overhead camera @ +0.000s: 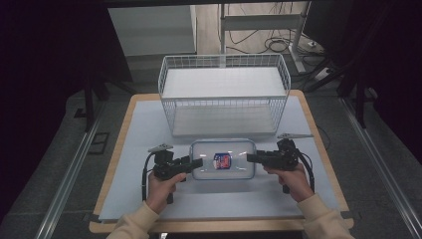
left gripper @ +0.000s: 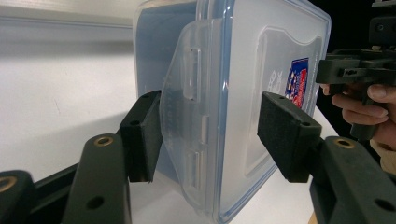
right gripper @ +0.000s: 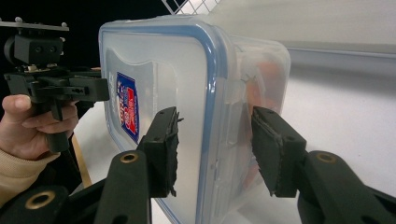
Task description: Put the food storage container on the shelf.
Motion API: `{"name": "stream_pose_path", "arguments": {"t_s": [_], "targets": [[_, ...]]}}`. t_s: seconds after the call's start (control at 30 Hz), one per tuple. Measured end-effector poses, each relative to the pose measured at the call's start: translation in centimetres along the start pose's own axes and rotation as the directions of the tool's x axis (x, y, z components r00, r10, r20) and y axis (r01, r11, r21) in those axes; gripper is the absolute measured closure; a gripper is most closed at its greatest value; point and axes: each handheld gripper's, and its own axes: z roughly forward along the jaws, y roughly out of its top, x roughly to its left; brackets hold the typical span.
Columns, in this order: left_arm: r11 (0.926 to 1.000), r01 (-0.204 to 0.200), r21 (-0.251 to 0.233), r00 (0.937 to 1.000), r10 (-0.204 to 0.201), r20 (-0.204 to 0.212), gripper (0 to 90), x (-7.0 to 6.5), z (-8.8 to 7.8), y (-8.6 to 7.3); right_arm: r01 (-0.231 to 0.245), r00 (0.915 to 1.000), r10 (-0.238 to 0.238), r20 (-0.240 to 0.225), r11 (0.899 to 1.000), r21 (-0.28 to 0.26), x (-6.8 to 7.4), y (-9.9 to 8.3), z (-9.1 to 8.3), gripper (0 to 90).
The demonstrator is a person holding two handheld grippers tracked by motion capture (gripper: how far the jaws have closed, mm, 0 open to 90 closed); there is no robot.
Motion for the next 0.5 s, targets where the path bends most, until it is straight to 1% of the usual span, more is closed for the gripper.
{"name": "stream_pose_path", "arguments": {"t_s": [0.1, 0.37, 0.5], "targets": [[1.0000, -0.004, -0.009, 1.0000, 0.004, -0.001, 42.2, -0.17, -0.10, 0.10, 0.000, 1.0000, 0.000, -0.001, 1.000, -0.005, 0.16, 0.08, -0.15, 52.5], [0.9995, -0.030, -0.005, 0.9995, 0.030, -0.001, 42.0, -0.59, -0.30, 0.60, 0.024, 0.9997, -0.024, 0.007, 0.999, -0.021, 0.60, 0.45, -0.57, 52.4], [0.9993, -0.036, -0.008, 0.9993, 0.036, -0.002, 41.9, -0.77, -0.43, 0.75, 0.038, 0.9992, -0.038, 0.011, 0.999, -0.027, 0.88, 0.65, -0.75, 52.4]]}}
